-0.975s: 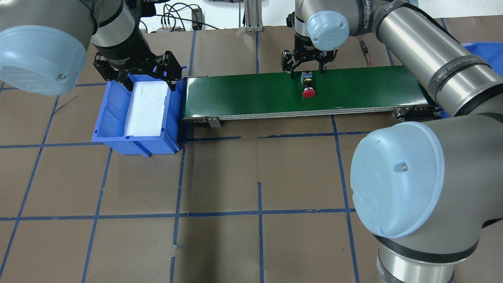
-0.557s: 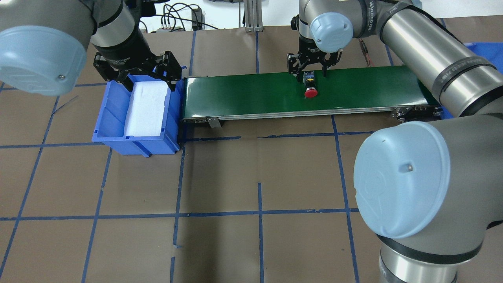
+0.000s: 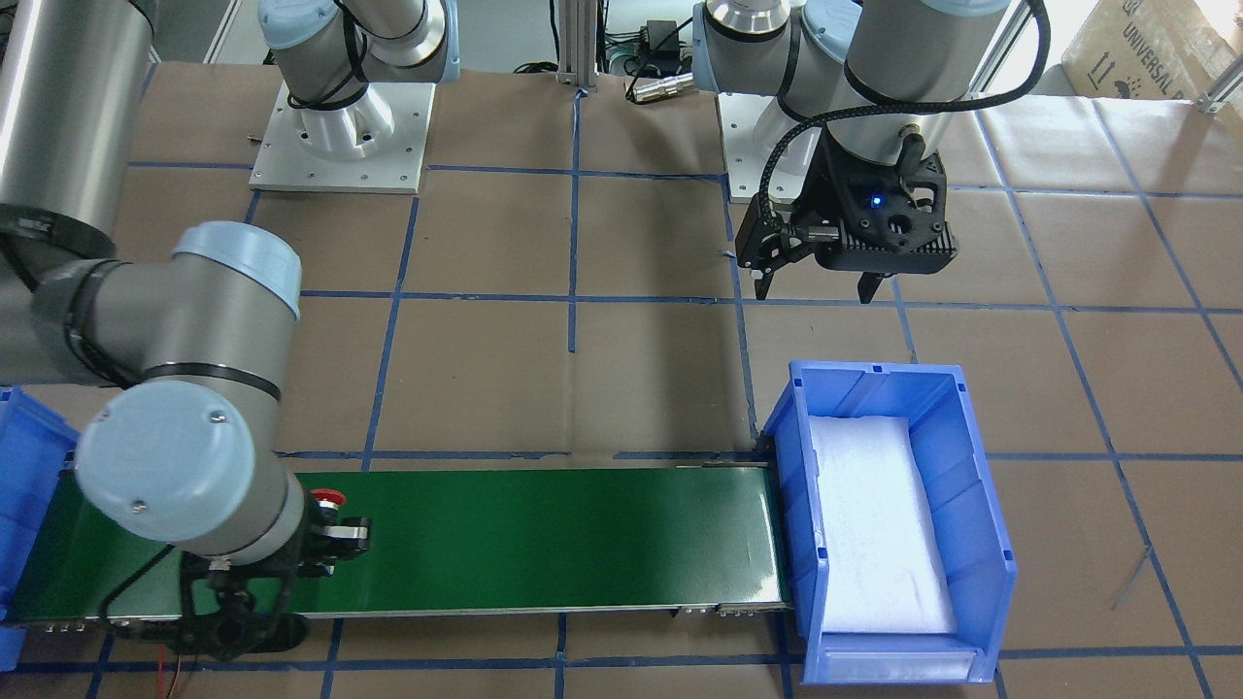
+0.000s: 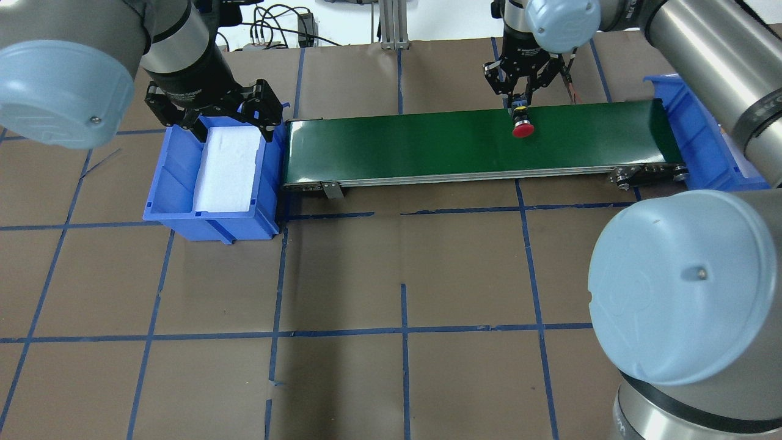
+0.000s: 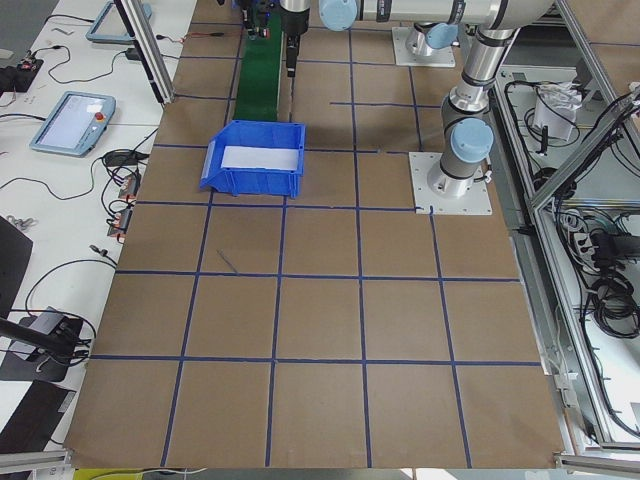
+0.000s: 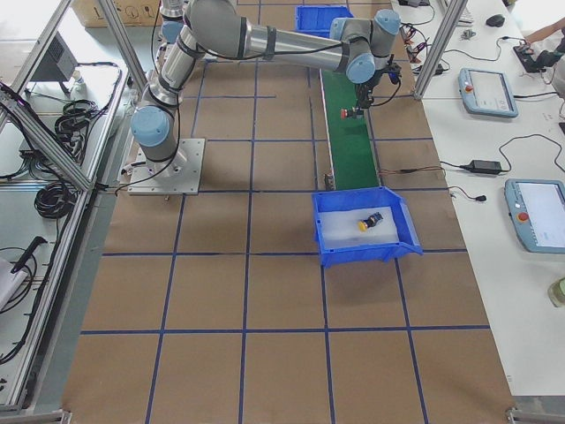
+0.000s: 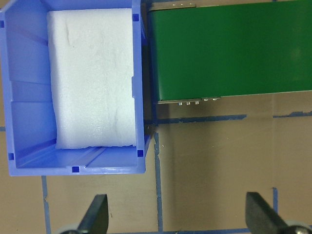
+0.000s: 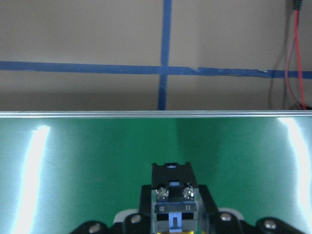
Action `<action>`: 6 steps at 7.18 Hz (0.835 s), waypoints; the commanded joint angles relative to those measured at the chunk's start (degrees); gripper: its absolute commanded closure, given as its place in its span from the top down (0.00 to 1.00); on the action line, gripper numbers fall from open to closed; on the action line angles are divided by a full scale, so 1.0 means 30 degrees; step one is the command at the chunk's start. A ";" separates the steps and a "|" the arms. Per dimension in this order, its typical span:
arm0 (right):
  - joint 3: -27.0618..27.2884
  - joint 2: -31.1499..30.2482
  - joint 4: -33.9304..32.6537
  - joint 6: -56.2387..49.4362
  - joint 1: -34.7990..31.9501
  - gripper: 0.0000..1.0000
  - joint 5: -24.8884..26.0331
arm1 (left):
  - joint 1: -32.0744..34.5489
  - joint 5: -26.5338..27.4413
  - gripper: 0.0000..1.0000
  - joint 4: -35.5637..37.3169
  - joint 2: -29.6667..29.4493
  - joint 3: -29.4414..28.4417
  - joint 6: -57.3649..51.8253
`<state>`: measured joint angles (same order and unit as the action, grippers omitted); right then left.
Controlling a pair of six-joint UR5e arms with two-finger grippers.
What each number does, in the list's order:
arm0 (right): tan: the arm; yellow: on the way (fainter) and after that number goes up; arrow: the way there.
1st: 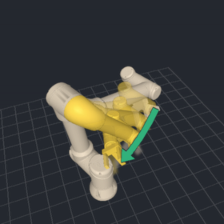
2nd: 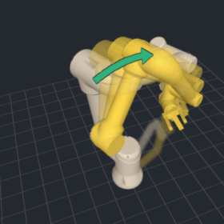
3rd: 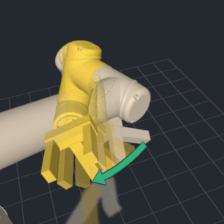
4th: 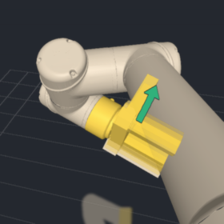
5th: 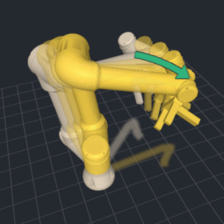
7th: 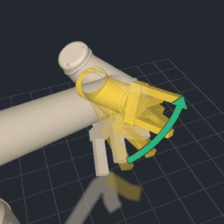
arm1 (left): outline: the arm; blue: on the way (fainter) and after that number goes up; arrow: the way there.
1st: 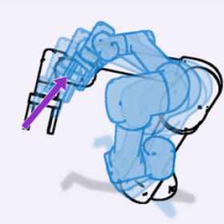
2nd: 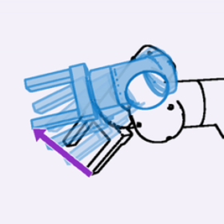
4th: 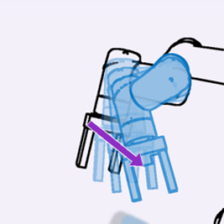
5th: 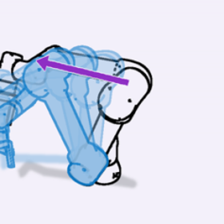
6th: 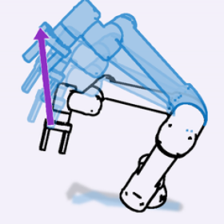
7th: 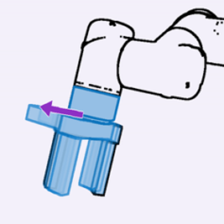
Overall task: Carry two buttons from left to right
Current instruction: 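Carry the red button into the far blue bin and release it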
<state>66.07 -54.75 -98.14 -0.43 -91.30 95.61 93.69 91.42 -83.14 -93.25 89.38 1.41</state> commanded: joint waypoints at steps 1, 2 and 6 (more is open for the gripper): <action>-0.0225 -0.0993 -0.0035 -0.3872 0.2734 0.07 0.0235 | 0.0000 -0.0005 1.00 -0.0001 0.0000 0.0000 -0.0001; -0.0662 -0.1026 -0.1054 -0.5641 0.4575 0.07 0.0412 | -0.0029 -0.0005 1.00 -0.0001 0.0000 0.0000 -0.0001; -0.1104 -0.0531 -0.1590 -1.2181 0.9912 0.06 0.0006 | -0.0029 0.0025 1.00 -0.0001 0.0000 0.0000 -0.0001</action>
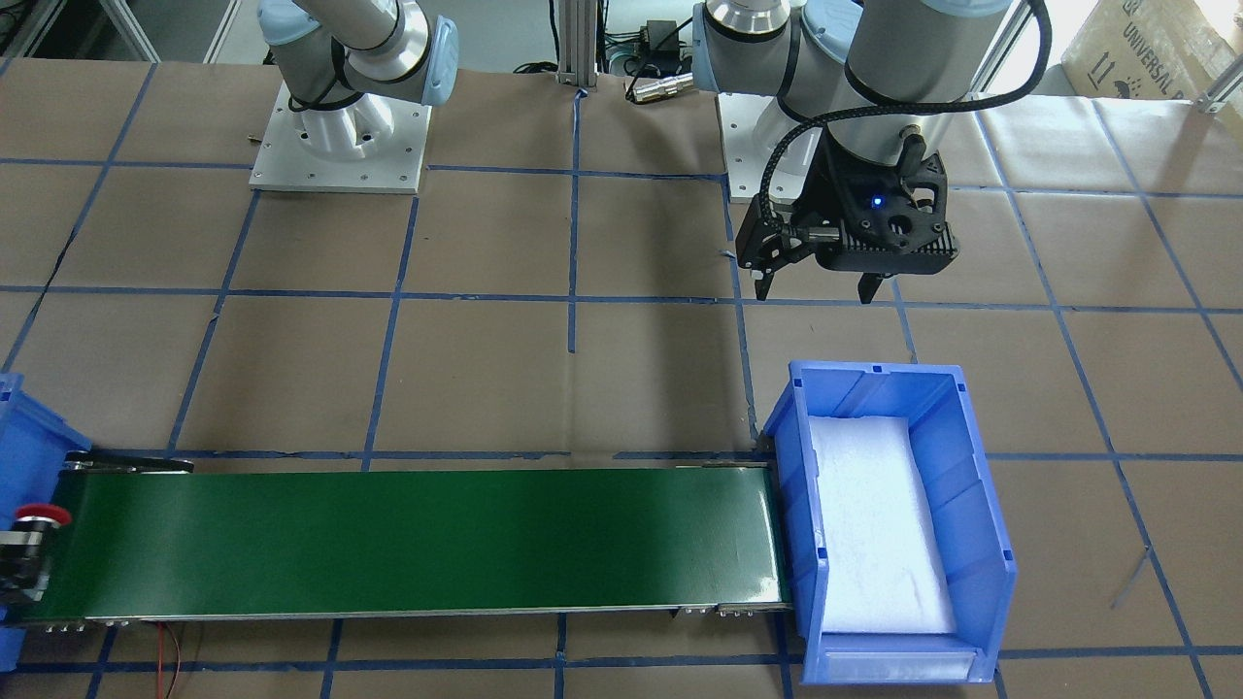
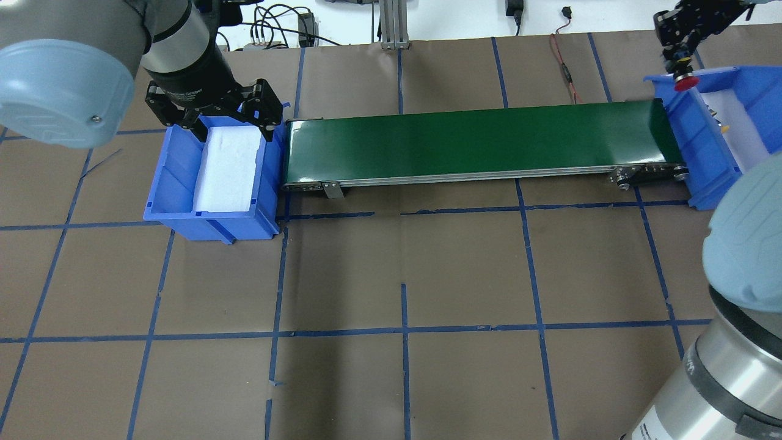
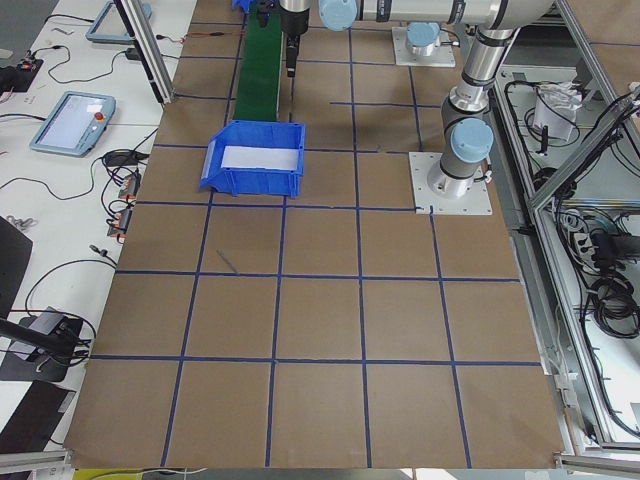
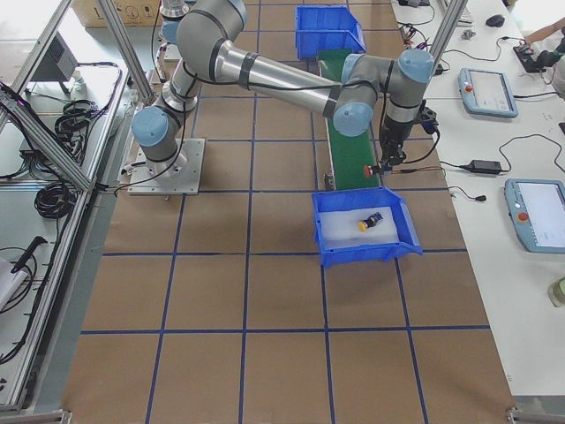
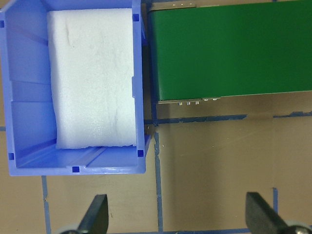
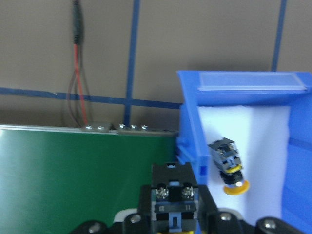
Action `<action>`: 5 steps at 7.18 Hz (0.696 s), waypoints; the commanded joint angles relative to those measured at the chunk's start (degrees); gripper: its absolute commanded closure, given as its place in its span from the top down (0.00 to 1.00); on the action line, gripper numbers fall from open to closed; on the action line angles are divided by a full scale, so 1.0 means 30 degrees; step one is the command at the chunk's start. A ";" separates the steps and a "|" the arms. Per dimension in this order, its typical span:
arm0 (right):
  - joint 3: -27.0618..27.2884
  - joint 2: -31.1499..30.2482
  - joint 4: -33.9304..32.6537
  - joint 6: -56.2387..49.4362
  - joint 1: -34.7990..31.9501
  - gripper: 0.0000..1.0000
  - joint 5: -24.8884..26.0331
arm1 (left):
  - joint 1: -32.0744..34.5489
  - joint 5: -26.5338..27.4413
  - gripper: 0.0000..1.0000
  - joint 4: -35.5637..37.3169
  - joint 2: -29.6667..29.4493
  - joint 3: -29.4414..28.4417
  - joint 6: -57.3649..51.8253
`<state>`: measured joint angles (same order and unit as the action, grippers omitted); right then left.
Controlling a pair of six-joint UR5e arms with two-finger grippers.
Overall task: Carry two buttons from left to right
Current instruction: 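Carry the red button into the far blue bin and release it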
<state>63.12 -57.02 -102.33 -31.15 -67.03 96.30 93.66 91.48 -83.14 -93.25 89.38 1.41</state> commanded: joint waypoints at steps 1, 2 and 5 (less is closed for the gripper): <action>-0.0180 0.0633 -0.0892 -0.3692 0.2298 0.06 -0.0892 | -0.0018 0.0004 1.00 0.0000 -0.0001 0.0000 0.0000; -0.0238 0.1188 -0.2118 -0.4347 0.2332 0.07 -0.0957 | -0.0018 0.0004 1.00 0.0000 -0.0001 0.0000 0.0000; -0.0705 0.2799 -0.3681 -0.5145 0.2303 0.07 -0.1484 | -0.0018 0.0004 1.00 0.0000 -0.0001 0.0000 0.0000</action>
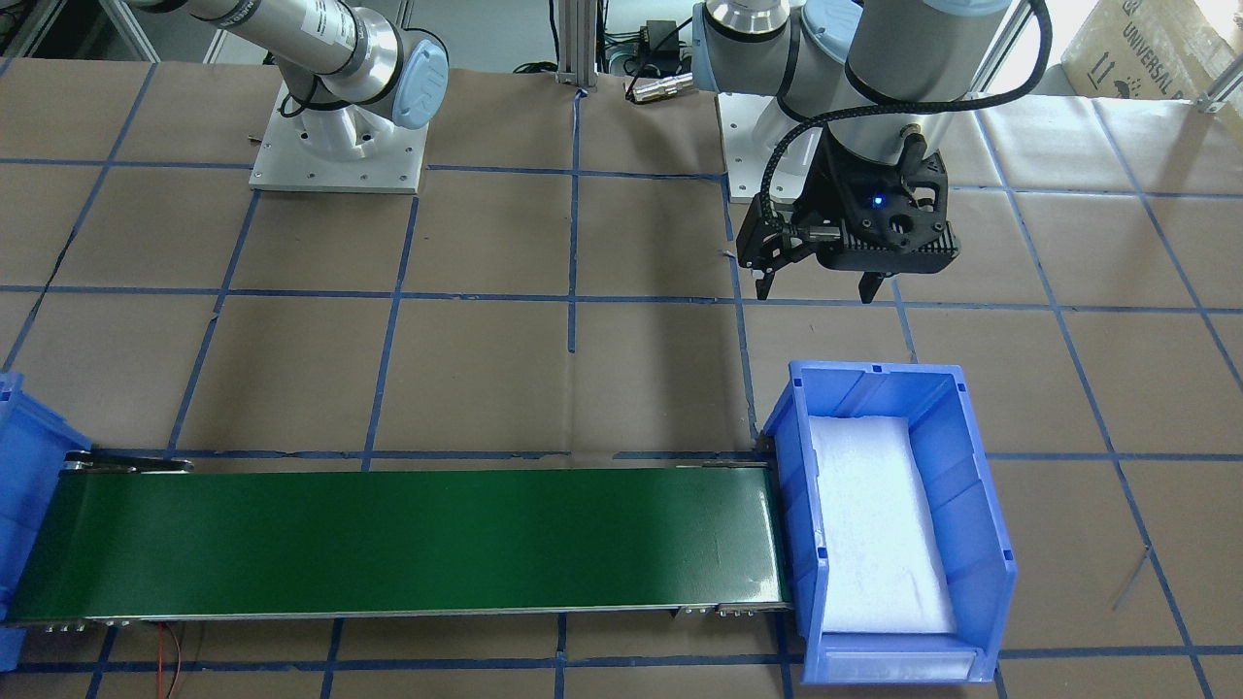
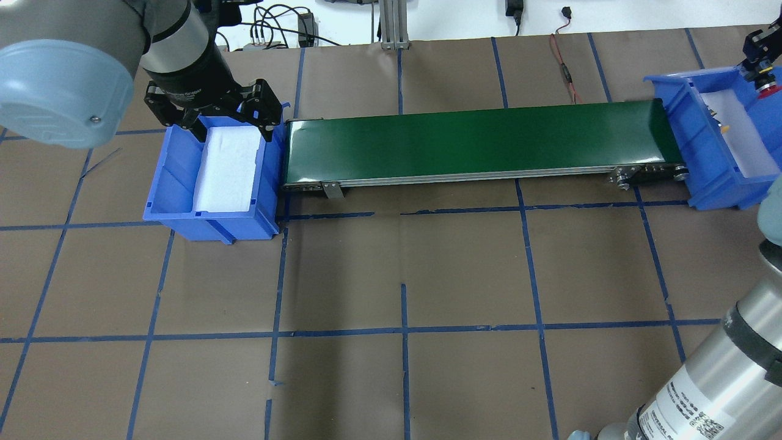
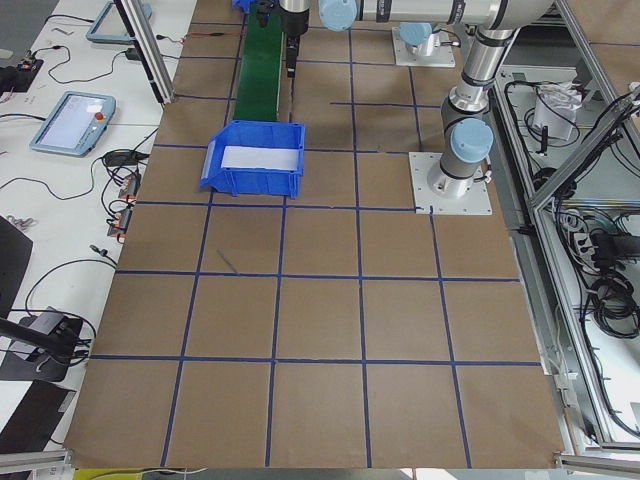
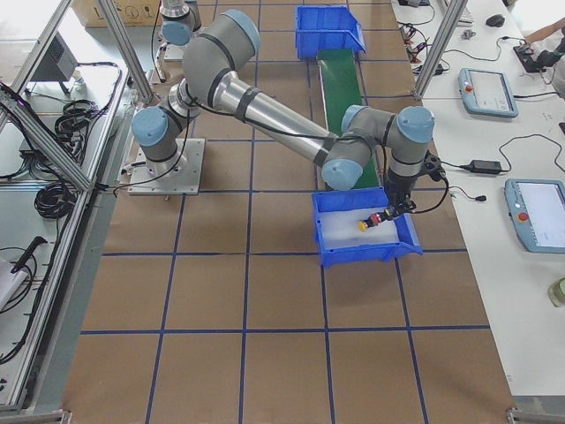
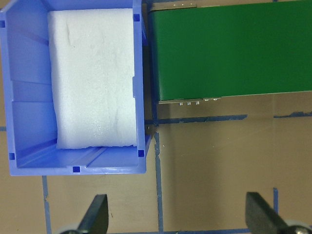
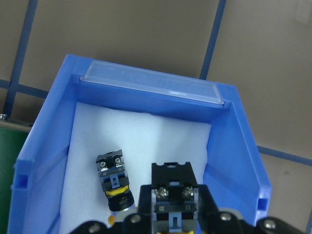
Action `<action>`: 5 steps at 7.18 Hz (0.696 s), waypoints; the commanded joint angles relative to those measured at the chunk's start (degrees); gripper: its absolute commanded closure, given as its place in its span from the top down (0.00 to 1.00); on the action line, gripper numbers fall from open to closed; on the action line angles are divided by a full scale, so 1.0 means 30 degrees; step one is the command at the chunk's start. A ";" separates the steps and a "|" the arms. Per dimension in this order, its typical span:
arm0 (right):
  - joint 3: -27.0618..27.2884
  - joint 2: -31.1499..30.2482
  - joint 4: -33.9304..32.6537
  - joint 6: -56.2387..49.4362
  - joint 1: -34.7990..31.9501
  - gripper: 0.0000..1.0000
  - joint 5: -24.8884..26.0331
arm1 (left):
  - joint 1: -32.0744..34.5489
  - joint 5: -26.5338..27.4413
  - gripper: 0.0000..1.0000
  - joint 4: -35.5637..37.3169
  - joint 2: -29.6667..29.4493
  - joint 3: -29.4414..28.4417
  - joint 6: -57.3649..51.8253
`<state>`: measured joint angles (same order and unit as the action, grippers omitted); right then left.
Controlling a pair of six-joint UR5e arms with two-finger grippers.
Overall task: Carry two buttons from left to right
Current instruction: 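Carry the red button into the far blue bin and release it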
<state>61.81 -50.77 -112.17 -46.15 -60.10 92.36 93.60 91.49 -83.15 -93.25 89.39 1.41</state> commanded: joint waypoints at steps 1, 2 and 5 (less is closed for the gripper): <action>-0.0328 0.1330 -0.0548 -0.0144 -0.0006 0.08 -0.0694 | 0.0000 0.0000 1.00 0.0001 0.0000 0.0000 0.0000; -0.0300 0.1742 -0.0550 -0.0144 -0.0035 0.09 -0.0728 | 0.0000 0.0000 1.00 0.0001 0.0000 0.0000 0.0000; -0.0329 0.1746 -0.0491 -0.0290 -0.0094 0.97 -0.0523 | 0.0000 0.0000 1.00 0.0001 0.0000 0.0000 0.0000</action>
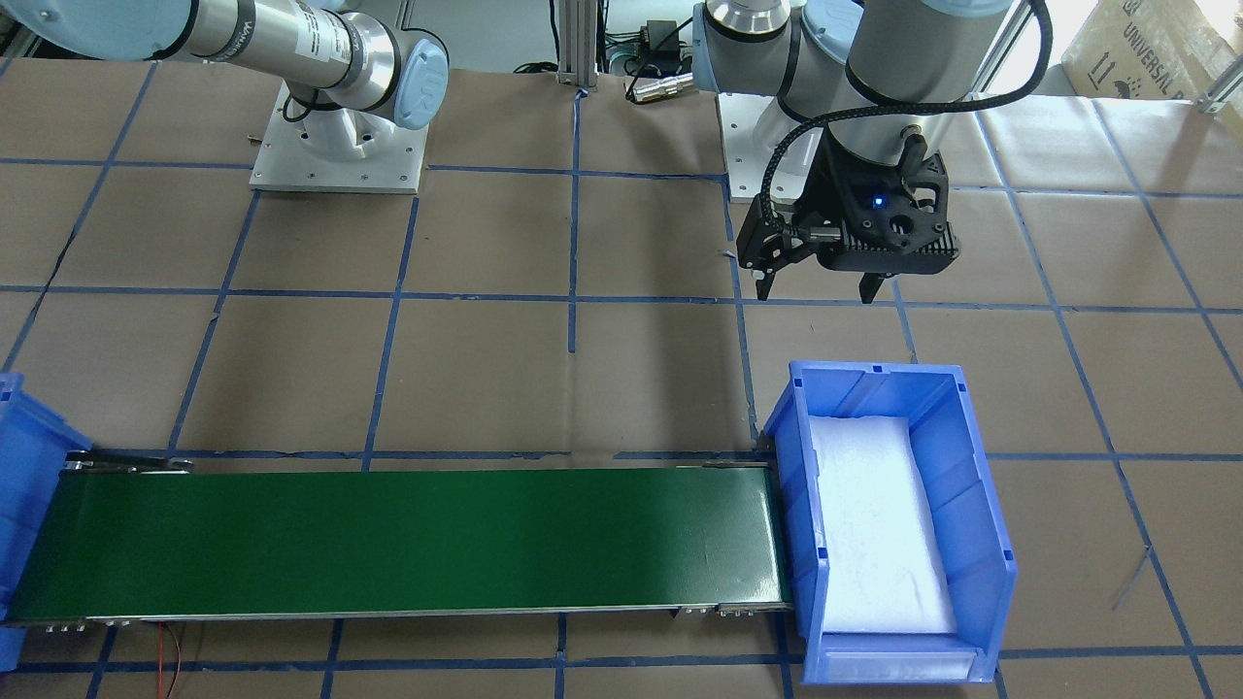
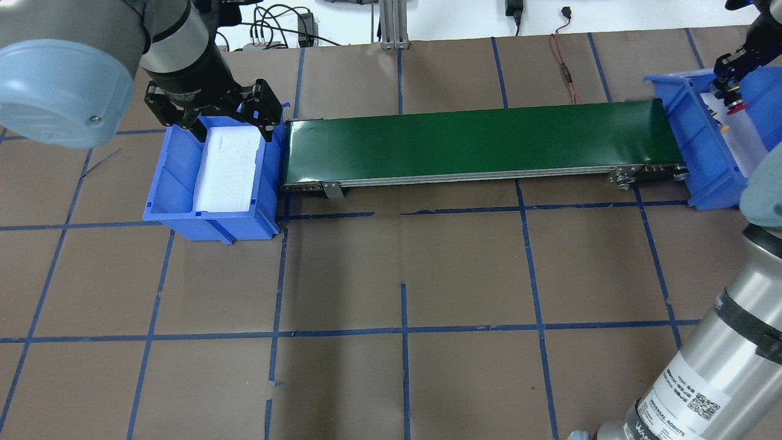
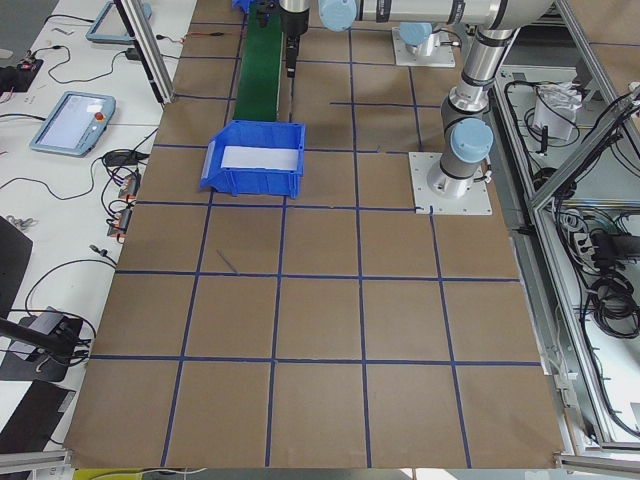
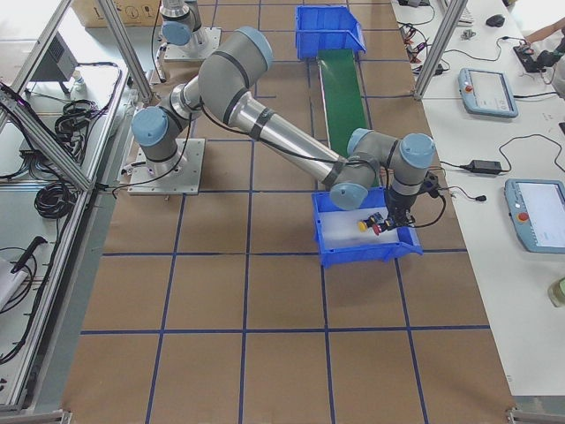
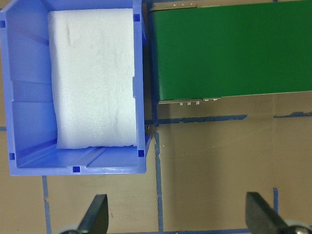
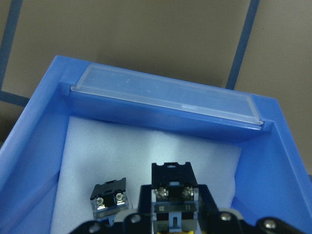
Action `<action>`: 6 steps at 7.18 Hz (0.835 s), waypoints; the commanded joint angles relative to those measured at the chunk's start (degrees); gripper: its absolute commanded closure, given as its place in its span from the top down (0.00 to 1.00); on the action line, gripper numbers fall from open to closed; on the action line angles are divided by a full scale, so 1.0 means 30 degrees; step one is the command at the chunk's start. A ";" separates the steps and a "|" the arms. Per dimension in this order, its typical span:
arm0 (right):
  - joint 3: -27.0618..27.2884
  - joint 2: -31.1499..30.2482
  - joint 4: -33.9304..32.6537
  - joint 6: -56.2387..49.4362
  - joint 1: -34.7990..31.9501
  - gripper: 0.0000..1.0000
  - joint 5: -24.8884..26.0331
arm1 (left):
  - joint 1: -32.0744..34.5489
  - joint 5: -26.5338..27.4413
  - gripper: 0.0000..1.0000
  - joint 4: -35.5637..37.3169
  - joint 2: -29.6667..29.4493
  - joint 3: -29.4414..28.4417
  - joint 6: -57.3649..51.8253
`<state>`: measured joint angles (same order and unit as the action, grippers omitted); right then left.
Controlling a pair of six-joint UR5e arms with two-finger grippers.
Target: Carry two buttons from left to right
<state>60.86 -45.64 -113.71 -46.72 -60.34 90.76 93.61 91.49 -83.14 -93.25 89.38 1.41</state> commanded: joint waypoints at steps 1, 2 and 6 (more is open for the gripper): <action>-0.0042 -0.0193 0.0139 -0.0215 -0.0044 0.99 0.0096 | -0.0001 0.0000 1.00 0.0000 0.0000 0.0000 0.0000; -0.0333 -0.0573 0.0430 -0.0216 -0.0161 1.00 0.0068 | -0.0001 0.0000 1.00 0.0000 0.0000 0.0000 0.0000; -0.0308 -0.3965 0.7853 0.1701 -0.3721 1.00 0.0881 | -0.0001 0.0000 1.00 0.0000 0.0000 0.0000 0.0000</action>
<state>59.52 -53.80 -98.31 -45.54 -66.69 91.67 93.60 91.49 -83.14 -93.25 89.38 1.41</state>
